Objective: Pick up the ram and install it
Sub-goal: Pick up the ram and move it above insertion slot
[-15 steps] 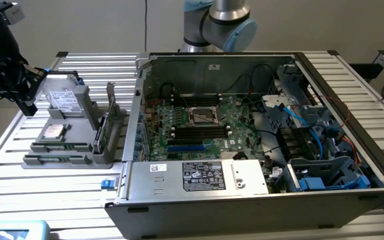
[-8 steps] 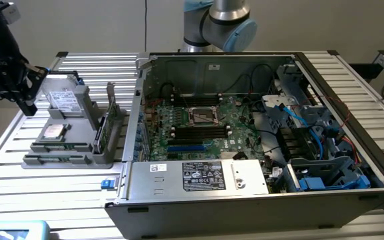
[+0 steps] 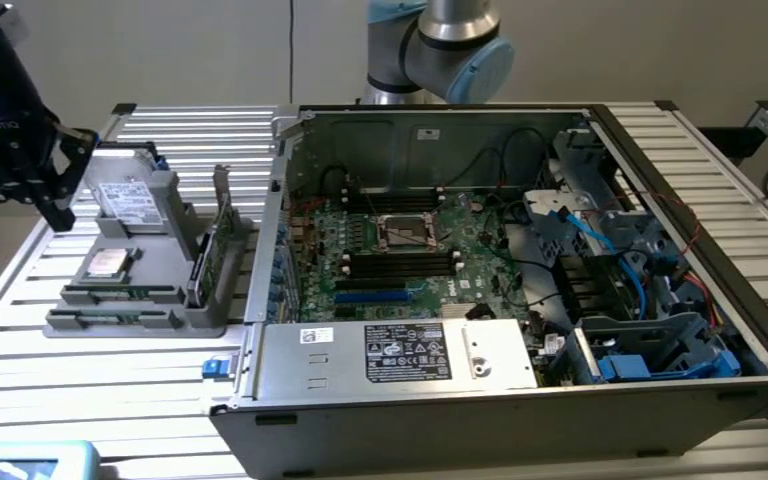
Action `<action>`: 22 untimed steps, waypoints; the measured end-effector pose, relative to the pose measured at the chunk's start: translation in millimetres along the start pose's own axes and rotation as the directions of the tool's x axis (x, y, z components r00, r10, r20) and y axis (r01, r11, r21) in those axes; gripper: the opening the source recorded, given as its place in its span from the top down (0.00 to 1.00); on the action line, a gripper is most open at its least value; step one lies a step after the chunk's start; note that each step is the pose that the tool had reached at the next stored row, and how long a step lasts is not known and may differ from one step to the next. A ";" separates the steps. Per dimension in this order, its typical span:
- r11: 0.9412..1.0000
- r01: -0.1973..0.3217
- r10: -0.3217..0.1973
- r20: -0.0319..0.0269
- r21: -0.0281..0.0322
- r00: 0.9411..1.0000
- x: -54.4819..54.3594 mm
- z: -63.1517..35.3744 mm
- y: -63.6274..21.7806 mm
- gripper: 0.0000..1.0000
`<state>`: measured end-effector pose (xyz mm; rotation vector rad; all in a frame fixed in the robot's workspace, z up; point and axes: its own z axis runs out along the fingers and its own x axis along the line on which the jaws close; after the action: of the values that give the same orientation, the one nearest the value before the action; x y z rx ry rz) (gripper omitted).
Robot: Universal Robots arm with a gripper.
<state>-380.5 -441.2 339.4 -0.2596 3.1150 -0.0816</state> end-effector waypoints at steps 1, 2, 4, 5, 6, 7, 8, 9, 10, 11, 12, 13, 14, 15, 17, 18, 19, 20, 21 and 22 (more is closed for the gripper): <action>1.000 0.018 -0.018 0.001 0.000 1.000 0.0 0.0 0.0 0.89; 0.999 0.036 -0.036 0.002 0.000 0.999 0.0 0.0 0.0 0.89; 0.997 0.072 -0.072 0.004 -0.001 0.997 0.0 0.1 0.0 0.89; 0.996 0.090 -0.090 0.005 -0.001 0.996 0.0 0.1 0.0 0.89; 0.994 0.108 -0.108 0.006 -0.001 0.994 0.0 0.1 0.0 0.89; 0.992 0.126 -0.126 0.007 -0.001 0.992 0.0 0.1 0.0 0.89; 0.990 0.144 -0.144 0.008 -0.001 0.990 0.0 0.1 0.0 0.89; 0.987 0.162 -0.161 0.009 -0.001 0.987 0.0 0.1 0.0 0.89; 0.984 0.181 -0.181 0.010 -0.001 0.983 0.0 0.1 0.0 0.89; 0.980 0.198 -0.198 0.011 -0.001 0.980 0.0 0.1 0.0 0.89; 0.976 0.216 -0.216 0.012 -0.001 0.976 0.0 0.1 0.0 0.89; 0.972 0.233 -0.233 0.013 -0.001 0.972 0.0 0.1 0.0 0.89; 0.968 0.251 -0.251 0.014 -0.001 0.968 0.0 0.1 0.0 0.89; 0.963 0.269 -0.269 0.015 -0.001 0.963 0.0 0.1 0.0 0.89; 0.953 0.303 -0.303 0.017 -0.001 0.953 0.0 0.2 0.0 0.89; 0.947 0.320 -0.320 0.018 -0.001 0.947 0.0 0.2 0.0 0.89; 0.941 0.338 -0.338 0.019 -0.001 0.941 0.0 0.3 0.0 0.89; 0.935 0.354 -0.354 0.020 0.000 0.935 0.0 0.3 0.1 0.89; 0.929 0.371 -0.371 0.021 0.000 0.928 0.0 0.3 0.1 0.89; 0.922 0.388 -0.388 0.022 0.000 0.921 0.0 0.4 0.1 0.89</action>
<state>-380.6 -441.2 339.0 -0.8695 2.9922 -0.0749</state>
